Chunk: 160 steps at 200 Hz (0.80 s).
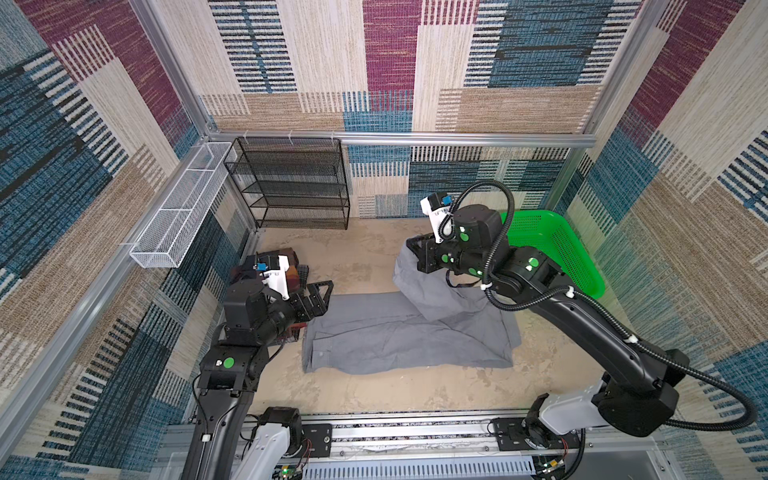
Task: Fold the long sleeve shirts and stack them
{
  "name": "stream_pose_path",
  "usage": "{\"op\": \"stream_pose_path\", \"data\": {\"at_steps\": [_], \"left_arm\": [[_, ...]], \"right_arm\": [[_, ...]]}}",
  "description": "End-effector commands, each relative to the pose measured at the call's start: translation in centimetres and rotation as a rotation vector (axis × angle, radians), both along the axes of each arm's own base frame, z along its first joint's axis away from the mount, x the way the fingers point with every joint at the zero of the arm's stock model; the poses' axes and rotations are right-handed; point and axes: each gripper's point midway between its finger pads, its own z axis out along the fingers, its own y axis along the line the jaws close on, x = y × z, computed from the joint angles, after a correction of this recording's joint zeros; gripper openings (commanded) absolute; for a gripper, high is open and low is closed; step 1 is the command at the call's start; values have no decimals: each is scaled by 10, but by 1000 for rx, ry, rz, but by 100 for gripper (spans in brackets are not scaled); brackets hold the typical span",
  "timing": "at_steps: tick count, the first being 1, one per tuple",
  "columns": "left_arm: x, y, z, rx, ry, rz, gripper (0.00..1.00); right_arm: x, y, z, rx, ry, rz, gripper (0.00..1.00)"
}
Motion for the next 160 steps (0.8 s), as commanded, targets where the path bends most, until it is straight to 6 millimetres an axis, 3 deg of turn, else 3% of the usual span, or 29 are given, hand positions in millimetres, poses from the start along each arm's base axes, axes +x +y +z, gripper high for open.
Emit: {"op": "stream_pose_path", "data": {"at_steps": [1, 66, 89, 143, 160], "left_arm": [[1, 1, 14, 0, -64, 8, 99], [-5, -2, 26, -8, -72, -16, 99], [-9, -2, 31, -8, -75, -19, 99], [-19, 5, 29, -4, -70, 22, 99], [-20, 8, 25, 5, -57, 39, 99]], "right_arm": [[-4, -12, 7, -42, -29, -14, 0], [-26, -50, 9, -16, 30, -109, 0], [-38, -50, 11, 5, 47, -68, 0], [-32, 1, -49, -62, 170, 100, 0], [-27, 25, -64, -79, 195, 171, 0]]}}
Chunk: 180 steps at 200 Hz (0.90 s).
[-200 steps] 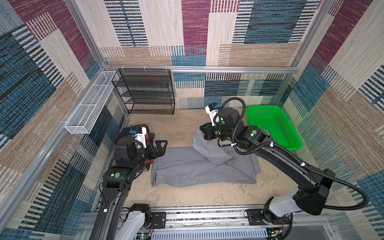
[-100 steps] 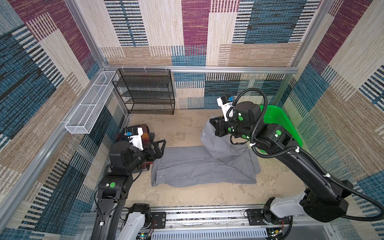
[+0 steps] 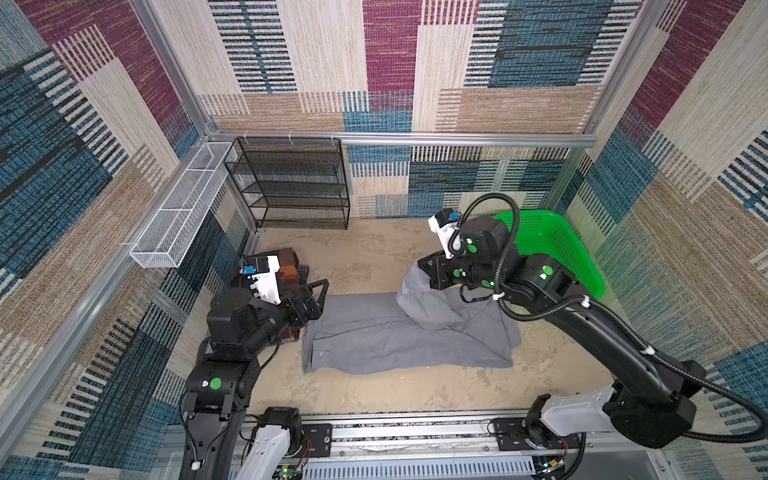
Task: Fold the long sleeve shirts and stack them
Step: 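Lay the folded end down on the shirt and release with the right gripper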
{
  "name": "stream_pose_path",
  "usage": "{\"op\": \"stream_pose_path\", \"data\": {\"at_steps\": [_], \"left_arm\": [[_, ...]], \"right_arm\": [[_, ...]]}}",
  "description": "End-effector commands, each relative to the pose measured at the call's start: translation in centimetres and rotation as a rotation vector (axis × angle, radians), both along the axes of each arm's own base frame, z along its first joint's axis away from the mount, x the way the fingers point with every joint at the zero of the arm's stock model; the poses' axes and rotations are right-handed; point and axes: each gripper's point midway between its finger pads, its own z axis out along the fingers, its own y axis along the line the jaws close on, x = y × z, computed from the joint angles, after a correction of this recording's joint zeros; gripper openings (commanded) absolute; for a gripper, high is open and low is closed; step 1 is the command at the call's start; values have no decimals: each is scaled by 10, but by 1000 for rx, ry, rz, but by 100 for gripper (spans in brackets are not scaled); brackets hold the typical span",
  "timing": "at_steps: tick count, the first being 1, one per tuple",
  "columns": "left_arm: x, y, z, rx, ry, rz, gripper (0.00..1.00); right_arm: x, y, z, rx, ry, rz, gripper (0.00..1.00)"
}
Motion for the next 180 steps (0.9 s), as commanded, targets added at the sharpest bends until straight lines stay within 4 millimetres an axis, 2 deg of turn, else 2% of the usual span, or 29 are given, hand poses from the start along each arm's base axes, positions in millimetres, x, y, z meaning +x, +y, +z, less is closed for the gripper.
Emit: {"op": "stream_pose_path", "data": {"at_steps": [1, 53, 91, 117, 153, 180], "left_arm": [[-1, 7, -7, 13, 25, 38, 99], [-4, 20, -16, 77, 47, 99, 99], [-7, 26, -18, 105, 43, 128, 99], [-7, 25, -20, 97, 44, 122, 99], [-8, 24, -25, 91, 50, 117, 99], [-8, 24, -31, 93, 61, 117, 99]], "right_arm": [[1, 33, -5, 37, 7, 119, 0], [12, 106, -65, -49, 90, 253, 0], [24, 143, -110, -110, 143, 312, 0], [23, 169, -132, -133, 185, 374, 0], [22, 189, -162, -180, 221, 407, 0], [16, 199, -178, -195, 257, 436, 20]]}}
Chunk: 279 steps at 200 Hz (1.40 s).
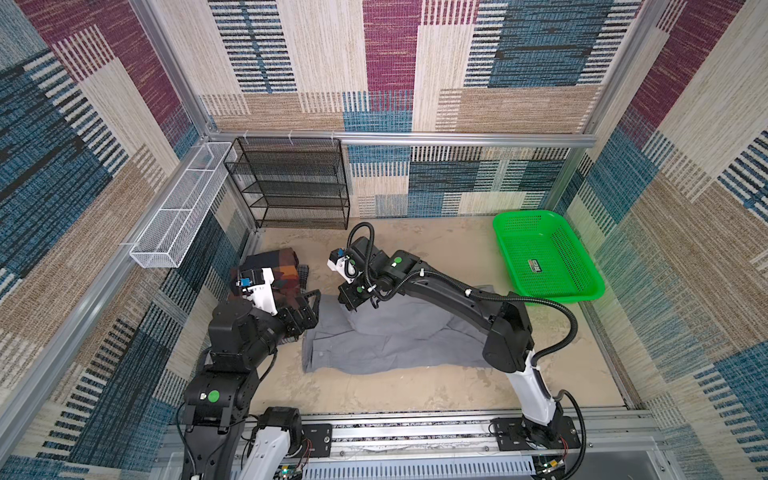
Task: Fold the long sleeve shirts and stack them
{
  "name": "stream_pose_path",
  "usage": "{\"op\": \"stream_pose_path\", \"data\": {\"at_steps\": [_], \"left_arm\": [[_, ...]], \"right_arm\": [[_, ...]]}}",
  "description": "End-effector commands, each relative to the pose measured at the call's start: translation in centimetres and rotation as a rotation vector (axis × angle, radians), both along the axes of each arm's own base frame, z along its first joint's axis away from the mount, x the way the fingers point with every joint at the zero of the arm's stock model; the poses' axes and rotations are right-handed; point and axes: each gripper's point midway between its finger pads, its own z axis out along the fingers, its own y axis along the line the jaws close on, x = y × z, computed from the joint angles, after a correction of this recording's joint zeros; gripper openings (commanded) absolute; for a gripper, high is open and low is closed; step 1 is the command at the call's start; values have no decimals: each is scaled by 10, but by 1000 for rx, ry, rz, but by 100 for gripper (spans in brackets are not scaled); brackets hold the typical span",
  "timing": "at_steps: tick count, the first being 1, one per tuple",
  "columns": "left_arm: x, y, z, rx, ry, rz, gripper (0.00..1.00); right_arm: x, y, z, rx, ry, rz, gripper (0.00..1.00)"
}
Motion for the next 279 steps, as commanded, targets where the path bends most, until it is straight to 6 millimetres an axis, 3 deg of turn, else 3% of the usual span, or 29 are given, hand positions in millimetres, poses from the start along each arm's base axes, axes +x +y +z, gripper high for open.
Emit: {"op": "stream_pose_path", "data": {"at_steps": [1, 21, 48, 66, 92, 120, 146, 175, 201, 237, 255, 279], "left_arm": [[0, 1, -2, 21, -5, -1, 99], [0, 0, -5, 18, 3, -6, 99], [3, -2, -9, -3, 14, -12, 99], [5, -6, -13, -23, 26, -28, 99], [10, -17, -28, -62, 86, -80, 99], [21, -22, -57, -76, 204, -91, 99], [34, -31, -74, -138, 295, -107, 99], [50, -41, -91, -188, 373, -122, 99], [63, -54, -107, -210, 420, -134, 100], [79, -64, -133, -185, 486, -104, 100], [87, -65, -149, -184, 522, -83, 99], [94, -61, -173, -164, 577, -39, 99]], "right_arm": [[-7, 6, -7, -8, 25, 37, 21], [-7, 2, -8, -25, 22, 25, 47], [-14, 0, 9, 5, 20, 48, 60], [-10, -14, 28, -3, -41, 10, 66], [4, -60, 49, -5, -93, -92, 69], [29, -137, 54, 29, -73, -264, 69], [42, -214, 31, 73, 12, -457, 69], [39, -260, -5, 93, 94, -590, 69], [46, -282, -37, 157, 174, -648, 68], [65, -288, -54, 173, 175, -699, 68], [71, -309, -86, 131, 232, -786, 68], [71, -331, -107, 154, 272, -874, 67]]}}
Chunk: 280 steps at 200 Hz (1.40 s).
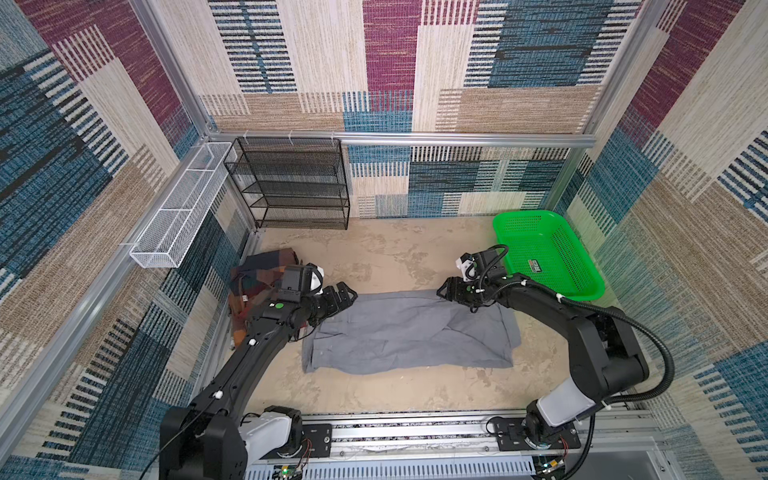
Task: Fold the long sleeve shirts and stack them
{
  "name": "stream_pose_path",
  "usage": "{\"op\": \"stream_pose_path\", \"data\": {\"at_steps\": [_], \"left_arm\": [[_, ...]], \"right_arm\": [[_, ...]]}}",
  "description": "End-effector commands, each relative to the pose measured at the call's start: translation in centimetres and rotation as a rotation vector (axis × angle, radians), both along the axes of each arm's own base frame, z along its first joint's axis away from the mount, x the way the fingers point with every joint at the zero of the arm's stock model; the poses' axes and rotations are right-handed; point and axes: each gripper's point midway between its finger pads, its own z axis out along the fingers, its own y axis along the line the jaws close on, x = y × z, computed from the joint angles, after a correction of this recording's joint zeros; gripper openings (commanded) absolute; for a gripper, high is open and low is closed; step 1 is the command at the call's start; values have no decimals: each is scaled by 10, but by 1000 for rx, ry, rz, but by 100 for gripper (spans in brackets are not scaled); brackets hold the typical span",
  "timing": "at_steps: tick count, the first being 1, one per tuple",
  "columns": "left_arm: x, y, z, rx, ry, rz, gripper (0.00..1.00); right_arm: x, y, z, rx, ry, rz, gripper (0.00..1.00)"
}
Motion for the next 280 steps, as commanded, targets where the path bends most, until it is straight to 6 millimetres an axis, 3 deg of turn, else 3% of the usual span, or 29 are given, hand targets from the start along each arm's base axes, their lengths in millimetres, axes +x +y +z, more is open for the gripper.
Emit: {"op": "stream_pose_path", "data": {"at_steps": [1, 22, 43, 60, 96, 128, 139, 161, 208, 248, 280], "left_arm": [[12, 6, -13, 23, 12, 58, 99], [15, 8, -30, 48, 59, 66, 99], [15, 10, -44, 72, 105, 71, 98], [14, 12, -52, 89, 127, 76, 98], [6, 25, -64, 167, 193, 99, 98], [4, 26, -65, 171, 208, 104, 98], [7, 24, -62, 161, 201, 102, 98], [14, 22, -59, 162, 200, 95, 98], [14, 22, -75, 177, 244, 86, 97], [7, 22, -93, 180, 290, 85, 97], [-5, 23, -101, 179, 315, 87, 97]], "right_arm": [[8, -14, -8, 37, -9, -94, 67], [1, -27, -22, 12, 7, -154, 67], [-6, -31, -39, 17, 39, -160, 68], [-3, -28, -40, 41, 48, -135, 68], [19, -39, -14, -16, -16, -149, 68], [38, -43, 48, 13, -172, -182, 69], [47, -44, 53, 9, -173, -180, 69], [52, -50, 37, 26, -117, -201, 69], [50, -78, 1, 93, -40, -329, 69], [47, -79, -30, 98, 32, -337, 69], [56, -76, -35, 116, 44, -341, 69]]}}
